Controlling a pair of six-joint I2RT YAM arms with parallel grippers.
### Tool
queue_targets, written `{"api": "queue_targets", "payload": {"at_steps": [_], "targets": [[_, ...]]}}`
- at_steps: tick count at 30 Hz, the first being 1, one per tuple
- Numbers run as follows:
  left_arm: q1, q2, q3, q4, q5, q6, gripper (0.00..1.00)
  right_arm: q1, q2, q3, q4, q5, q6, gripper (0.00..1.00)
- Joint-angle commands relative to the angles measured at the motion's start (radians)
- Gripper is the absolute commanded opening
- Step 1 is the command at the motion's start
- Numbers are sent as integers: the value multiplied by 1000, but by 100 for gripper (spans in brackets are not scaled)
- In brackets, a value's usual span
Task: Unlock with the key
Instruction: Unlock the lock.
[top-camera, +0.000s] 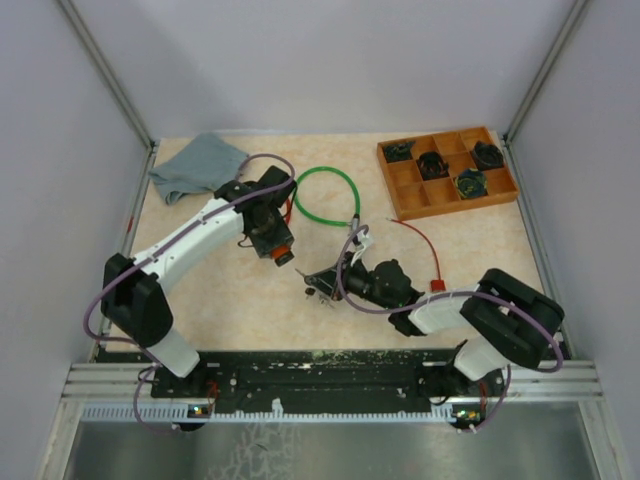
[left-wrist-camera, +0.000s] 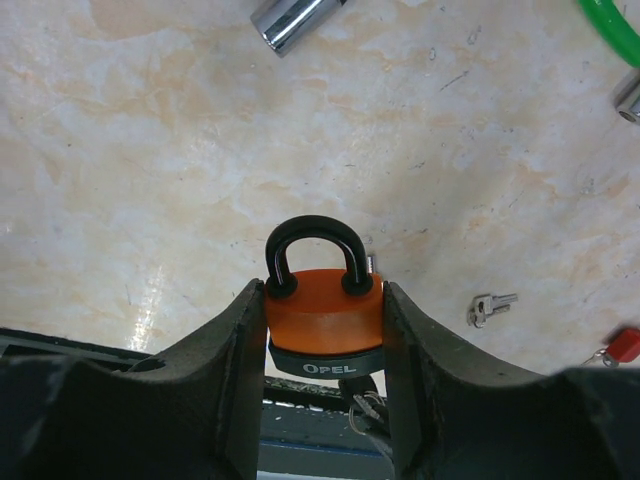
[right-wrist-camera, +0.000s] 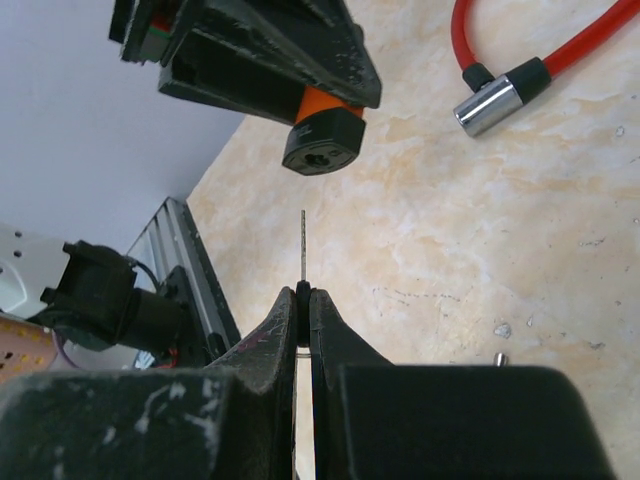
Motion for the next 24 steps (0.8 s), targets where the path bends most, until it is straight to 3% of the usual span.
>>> {"api": "queue_targets", "payload": {"at_steps": [1,24], "targets": [[-10,-44,37,-45,-31,-22,0,8,63,31,202,52,74,0],[-40,-39,45,-13,-22,-40,0,8,232,92,340,-21,174,0]]}}
